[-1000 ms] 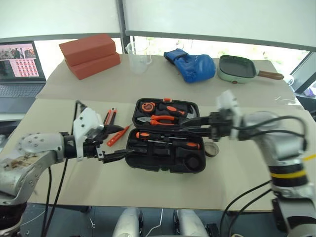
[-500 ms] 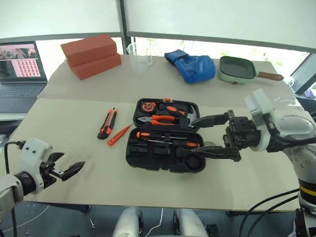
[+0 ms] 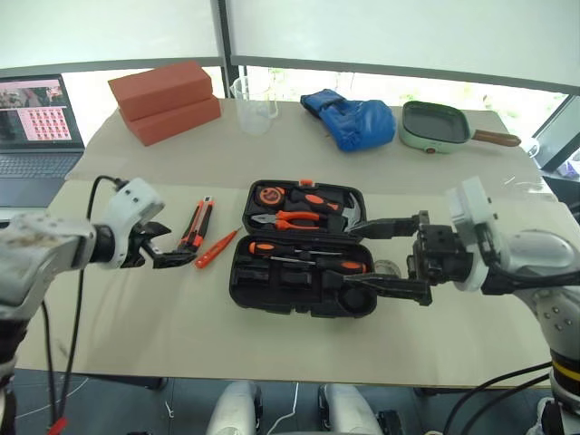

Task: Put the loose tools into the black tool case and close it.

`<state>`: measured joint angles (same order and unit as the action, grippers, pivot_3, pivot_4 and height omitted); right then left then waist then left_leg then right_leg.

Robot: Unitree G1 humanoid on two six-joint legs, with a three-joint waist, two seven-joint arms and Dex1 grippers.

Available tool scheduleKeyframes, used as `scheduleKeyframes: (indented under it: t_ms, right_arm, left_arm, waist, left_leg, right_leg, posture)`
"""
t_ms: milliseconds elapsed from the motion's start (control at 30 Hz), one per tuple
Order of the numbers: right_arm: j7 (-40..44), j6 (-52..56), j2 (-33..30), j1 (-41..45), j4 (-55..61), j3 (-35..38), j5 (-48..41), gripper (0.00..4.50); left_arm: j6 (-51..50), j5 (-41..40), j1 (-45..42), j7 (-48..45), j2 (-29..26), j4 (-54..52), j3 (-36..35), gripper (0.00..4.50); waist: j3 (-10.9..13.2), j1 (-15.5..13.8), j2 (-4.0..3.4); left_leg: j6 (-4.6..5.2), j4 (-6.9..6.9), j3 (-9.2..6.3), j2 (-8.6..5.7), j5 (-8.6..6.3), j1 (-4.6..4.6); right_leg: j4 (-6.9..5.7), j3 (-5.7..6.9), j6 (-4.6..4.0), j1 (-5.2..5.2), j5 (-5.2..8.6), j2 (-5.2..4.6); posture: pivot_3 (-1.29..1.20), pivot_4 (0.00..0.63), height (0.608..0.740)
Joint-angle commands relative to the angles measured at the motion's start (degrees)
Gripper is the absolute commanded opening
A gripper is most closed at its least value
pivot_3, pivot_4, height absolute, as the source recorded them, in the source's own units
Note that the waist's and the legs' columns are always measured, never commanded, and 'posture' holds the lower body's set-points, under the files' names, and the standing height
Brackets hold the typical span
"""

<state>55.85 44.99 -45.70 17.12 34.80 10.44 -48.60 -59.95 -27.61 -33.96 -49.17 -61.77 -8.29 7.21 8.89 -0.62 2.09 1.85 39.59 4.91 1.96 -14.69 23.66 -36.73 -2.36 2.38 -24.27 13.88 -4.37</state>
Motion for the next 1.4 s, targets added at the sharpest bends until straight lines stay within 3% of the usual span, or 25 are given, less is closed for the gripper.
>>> scheduleKeyframes:
  t_ms: [33, 300, 867, 1000, 1300, 1400]
  right_arm:
    - [-3.4, -1.7, 0.5, -2.3, 4.6, 1.4, -0.5, 4.42]
    - [-8.0, -2.8, 0.9, -7.1, 8.2, 2.3, -0.5, 4.42]
    - [-14.3, -4.2, 2.2, -12.7, 11.5, 3.6, -2.0, 4.42]
    - [-14.8, -4.2, 2.0, -12.3, 11.2, 3.6, -2.4, 4.5]
    - [-13.6, -4.5, -0.3, -11.3, 10.5, 3.2, -1.9, 4.5]
    - [-13.3, -4.6, -1.0, -10.7, 10.2, 3.3, -2.0, 4.5]
  left_arm:
    - [0.5, 6.4, -9.0, -2.4, 4.3, 7.5, 9.3, 4.5]
    - [1.2, 13.7, -18.8, -9.5, 9.4, 16.0, 20.0, 4.5]
    - [2.2, 20.8, -19.8, -16.0, 14.6, 17.7, 25.3, 4.5]
    - [1.0, 22.3, -19.0, -16.4, 14.6, 17.5, 26.8, 3.58]
    - [0.2, 23.1, -16.1, -18.1, 13.6, 15.0, 26.7, 0.45]
    - [0.2, 23.6, -15.9, -17.6, 13.4, 16.0, 25.8, 0.43]
  waist:
    - [0.0, -0.1, 0.02]
    - [0.1, 0.2, 0.1]
    - [0.1, 0.0, 0.13]
    - [0.1, 0.0, 0.13]
    - [0.1, 0.0, 0.11]
    - [0.1, 0.1, 0.11]
  left_leg:
    - [0.0, 0.07, 0.03, -0.03, 0.0, 0.04]
    - [0.05, 0.23, -0.08, -0.04, -0.02, 0.25]
    - [0.08, 0.3, -0.27, -0.05, -0.03, 0.27]
    - [0.08, 0.3, -0.29, -0.05, -0.03, 0.26]
    - [0.1, 0.3, -0.29, -0.05, -0.04, 0.2]
    - [0.1, 0.3, -0.28, -0.05, -0.04, 0.17]
  right_leg:
    - [-0.01, 0.02, 0.04, 0.03, 0.02, 0.01]
    - [0.01, 0.04, 0.13, -0.04, 0.02, 0.0]
    - [-0.02, 0.01, 0.18, -0.03, 0.03, -0.02]
    - [-0.03, 0.01, 0.18, -0.02, 0.03, -0.01]
    - [-0.03, -0.01, 0.18, 0.02, 0.03, -0.02]
    - [-0.03, -0.02, 0.19, 0.06, 0.03, -0.02]
  posture:
    - [0.0, 0.15, 0.738]
    - [0.0, 0.15, 0.738]
    - [0.0, 0.15, 0.738]
    - [0.0, 0.15, 0.738]
    - [0.0, 0.15, 0.738]
    - [0.0, 0.15, 0.738]
